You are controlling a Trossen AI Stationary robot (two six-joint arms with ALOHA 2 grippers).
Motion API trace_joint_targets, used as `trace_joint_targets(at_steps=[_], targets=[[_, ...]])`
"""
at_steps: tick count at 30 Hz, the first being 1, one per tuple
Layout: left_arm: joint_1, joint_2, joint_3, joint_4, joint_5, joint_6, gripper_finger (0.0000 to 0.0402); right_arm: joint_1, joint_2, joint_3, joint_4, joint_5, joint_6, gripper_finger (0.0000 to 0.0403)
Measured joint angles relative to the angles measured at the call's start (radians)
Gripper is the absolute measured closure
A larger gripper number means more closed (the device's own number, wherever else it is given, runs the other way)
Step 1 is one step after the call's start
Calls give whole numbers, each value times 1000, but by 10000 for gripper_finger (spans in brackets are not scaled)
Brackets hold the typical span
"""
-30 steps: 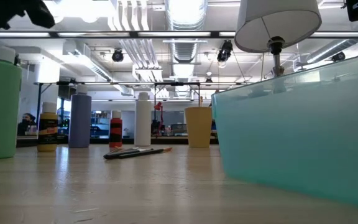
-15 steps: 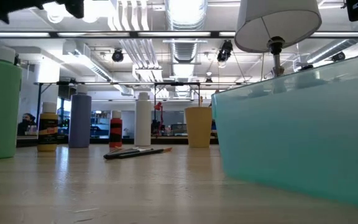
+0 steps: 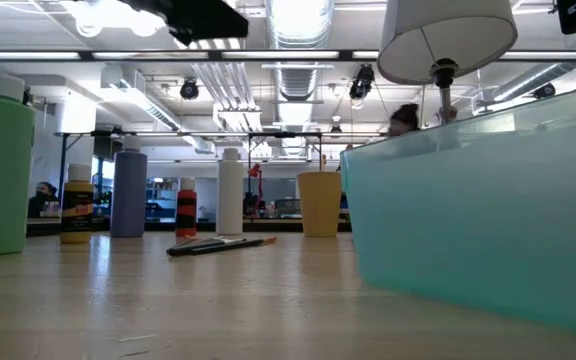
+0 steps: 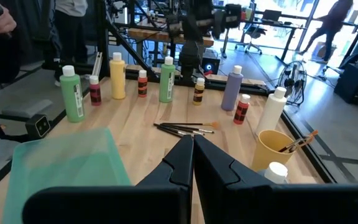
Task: Pick & Place Paint Supplies
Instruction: Put the gold paintbrush into the yellow cup
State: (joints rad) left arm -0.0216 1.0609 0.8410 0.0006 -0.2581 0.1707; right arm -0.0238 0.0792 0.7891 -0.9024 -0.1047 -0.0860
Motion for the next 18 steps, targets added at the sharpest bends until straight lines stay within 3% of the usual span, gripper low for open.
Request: trace_joint_targets(at_steps=[10,18], targets=[[2,125,24,5,-194,-58,223,0,0,0,0,0,0,394],[2,198,25,13,-204,-215,223,0,0,0,0,0,0,394]])
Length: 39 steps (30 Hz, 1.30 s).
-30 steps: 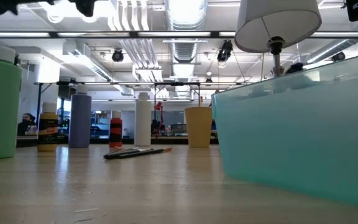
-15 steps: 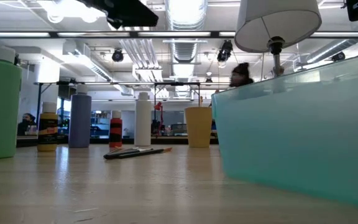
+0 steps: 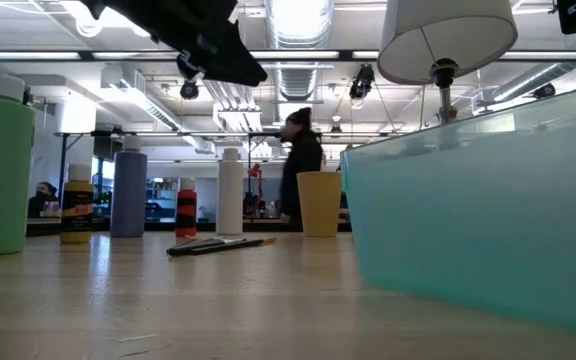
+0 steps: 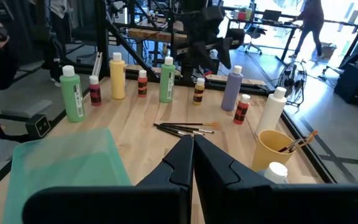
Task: Pick & Place Paint Supplies
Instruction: Put the gold paintbrush into the yellow cup
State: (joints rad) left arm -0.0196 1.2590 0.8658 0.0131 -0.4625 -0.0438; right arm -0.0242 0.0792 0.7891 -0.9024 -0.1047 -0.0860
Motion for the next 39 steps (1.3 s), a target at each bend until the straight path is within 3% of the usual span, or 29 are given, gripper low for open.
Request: trace_joint_targets(at_steps=[12,20,39], targets=[[0,155,55,42,-19,-63,225,0,0,0,0,0,0,394],[7,257,104,39,-84,-74,225,0,0,0,0,0,0,394],[24,402,113,32,-90,-200,227,0,0,0,0,0,0,394]])
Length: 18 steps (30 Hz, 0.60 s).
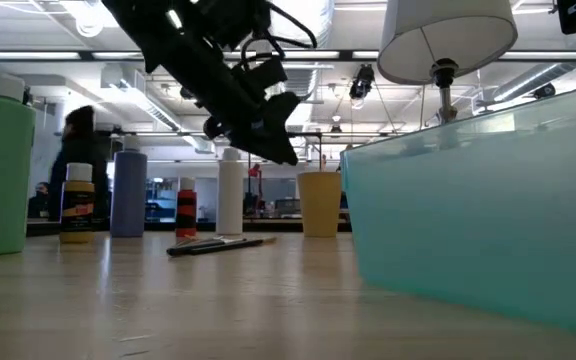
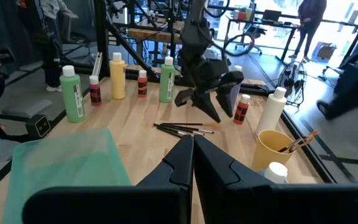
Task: Pick & Place Paint Supplies
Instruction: Put the gold paintbrush into the yellow cup
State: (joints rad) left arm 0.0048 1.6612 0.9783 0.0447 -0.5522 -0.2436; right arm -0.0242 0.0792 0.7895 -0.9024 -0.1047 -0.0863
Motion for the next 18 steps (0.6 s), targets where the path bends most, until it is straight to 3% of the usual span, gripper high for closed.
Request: trace_joint_targets(at_steps=[18], targets=[[0,115,-1,0,10,-99,227,0,0,0,0,0,0,394]])
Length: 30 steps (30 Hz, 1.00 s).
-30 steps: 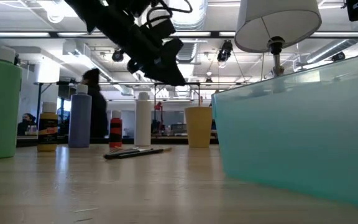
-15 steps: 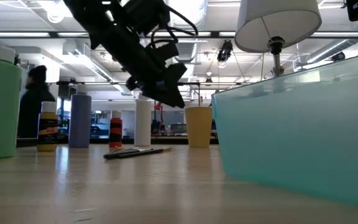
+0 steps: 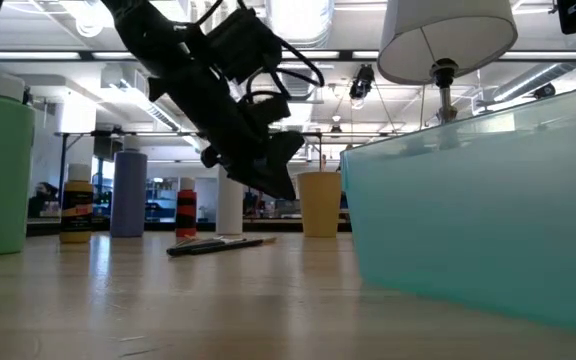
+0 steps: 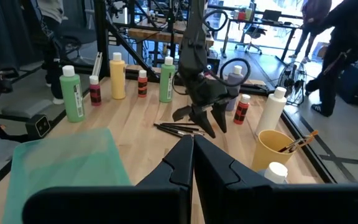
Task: Pick & Place Paint Supplies
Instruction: Put the gold paintbrush into the yellow cup
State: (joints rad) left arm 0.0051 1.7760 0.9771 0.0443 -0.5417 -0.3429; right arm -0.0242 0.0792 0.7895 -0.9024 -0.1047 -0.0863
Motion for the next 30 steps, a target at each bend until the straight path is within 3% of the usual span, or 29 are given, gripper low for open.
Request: trace_joint_targets(at_steps=[30], targets=[[0,64,-5,-45,31,-53,227,0,0,0,0,0,0,394]])
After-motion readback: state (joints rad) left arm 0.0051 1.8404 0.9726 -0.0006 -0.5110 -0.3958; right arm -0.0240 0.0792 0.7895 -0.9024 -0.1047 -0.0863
